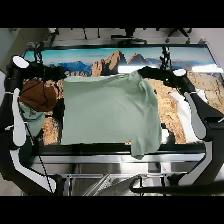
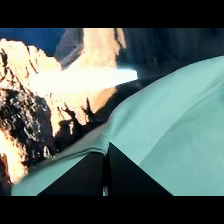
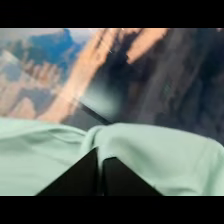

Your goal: Fold the shirts.

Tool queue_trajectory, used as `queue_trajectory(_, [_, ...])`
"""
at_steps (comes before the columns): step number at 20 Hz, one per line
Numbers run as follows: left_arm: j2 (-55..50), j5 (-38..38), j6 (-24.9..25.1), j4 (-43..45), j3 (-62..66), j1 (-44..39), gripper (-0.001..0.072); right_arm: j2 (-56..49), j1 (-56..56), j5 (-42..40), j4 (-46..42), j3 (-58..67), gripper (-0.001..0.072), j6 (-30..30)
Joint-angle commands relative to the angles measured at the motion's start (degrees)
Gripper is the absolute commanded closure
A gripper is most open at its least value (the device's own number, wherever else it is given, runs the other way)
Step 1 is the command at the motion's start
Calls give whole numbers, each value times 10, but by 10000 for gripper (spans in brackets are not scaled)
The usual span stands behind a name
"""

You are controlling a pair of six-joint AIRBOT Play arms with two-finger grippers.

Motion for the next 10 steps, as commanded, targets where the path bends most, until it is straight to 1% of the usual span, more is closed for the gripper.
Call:
queue_trajectory(1, [-52, 19, -1, 4, 12, 5, 629, -30, -9, -7, -2, 0, 369, -6])
queue_trajectory(2, [-54, 1, -1, 4, 27, 5, 297, -18, -21, 21, -3, 0, 366, -4])
queue_trajectory(3, [-54, -21, -1, 6, 43, 5, 34, -3, -38, 59, -6, 0, 366, -3])
queue_trajectory(4, [-54, -52, -6, 7, 67, 7, 44, 13, -59, 102, -16, 0, 367, 17])
queue_trajectory(6, [-49, -132, -31, 11, 113, 21, 44, 52, -118, 199, -66, 0, 373, 87])
queue_trajectory(7, [-37, -165, -47, 10, 114, 32, 44, 70, -150, 246, -97, 0, 433, 115])
queue_trajectory(8, [-18, -188, -51, 11, 94, 44, 44, 86, -182, 296, -132, -1, 469, 139])
queue_trajectory(10, [30, -229, -50, 11, 8, 72, 45, 110, -234, 389, -211, -13, 460, 175])
